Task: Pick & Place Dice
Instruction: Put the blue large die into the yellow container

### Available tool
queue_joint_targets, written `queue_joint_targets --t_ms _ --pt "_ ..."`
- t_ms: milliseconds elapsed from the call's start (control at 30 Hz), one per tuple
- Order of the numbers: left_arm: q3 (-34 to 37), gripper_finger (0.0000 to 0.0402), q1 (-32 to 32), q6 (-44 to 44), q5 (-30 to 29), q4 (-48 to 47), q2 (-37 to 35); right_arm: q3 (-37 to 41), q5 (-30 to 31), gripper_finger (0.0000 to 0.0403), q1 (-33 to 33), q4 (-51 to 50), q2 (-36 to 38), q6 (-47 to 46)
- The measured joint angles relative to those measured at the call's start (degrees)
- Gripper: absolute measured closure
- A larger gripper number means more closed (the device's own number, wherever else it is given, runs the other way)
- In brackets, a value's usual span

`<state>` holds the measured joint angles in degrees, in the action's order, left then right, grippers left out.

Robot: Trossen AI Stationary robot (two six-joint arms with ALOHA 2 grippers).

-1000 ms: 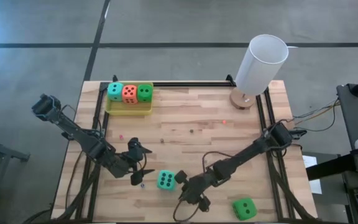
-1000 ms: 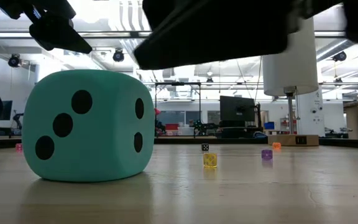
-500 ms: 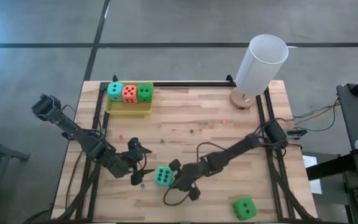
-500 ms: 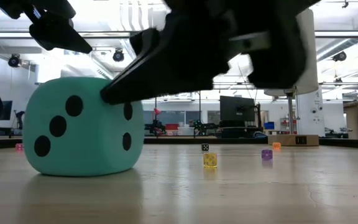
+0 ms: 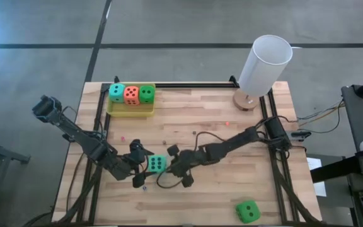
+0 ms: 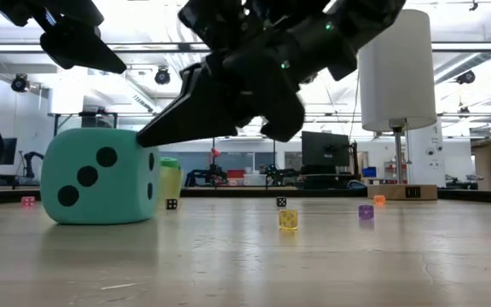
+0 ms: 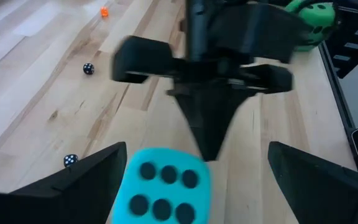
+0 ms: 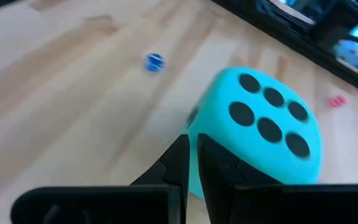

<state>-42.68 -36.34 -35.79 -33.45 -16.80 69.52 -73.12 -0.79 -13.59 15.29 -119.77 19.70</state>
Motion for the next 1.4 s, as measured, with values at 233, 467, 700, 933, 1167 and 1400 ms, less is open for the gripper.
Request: queue_joint_targets --t_ms 233,467,700,933,1167,1400 --pt "0.0 0.0007 0.0 0.0 0.0 -0.18 0.0 0.0 0.18 0.0374 1.99 0.0 0.02 -0.16" --pt "0.0 0.0008 0.0 -0.02 0.0 -0.2 0.0 0.0 0.1 0.0374 0.5 -0.02 1.0 0.32" --pt "0.0 0.0008 0.0 -0.02 0.0 -0.28 0.0 -0.33 -0.12 0.0374 -3.61 -0.13 1.47 1.75" --pt "0.0 0.0009 0.0 -0.04 0.0 -0.28 0.0 -0.73 -0.69 0.0374 -6.06 0.33 1.45 2.13" --pt "0.0 0.0008 0.02 -0.2 0.0 -0.2 0.0 -0.74 -0.72 0.0374 -4.6 4.9 -2.07 2.59" --pt "0.0 0.0006 0.04 -0.17 0.0 -0.27 0.0 -0.72 -0.71 0.0374 -2.23 9.87 -4.79 2.81"
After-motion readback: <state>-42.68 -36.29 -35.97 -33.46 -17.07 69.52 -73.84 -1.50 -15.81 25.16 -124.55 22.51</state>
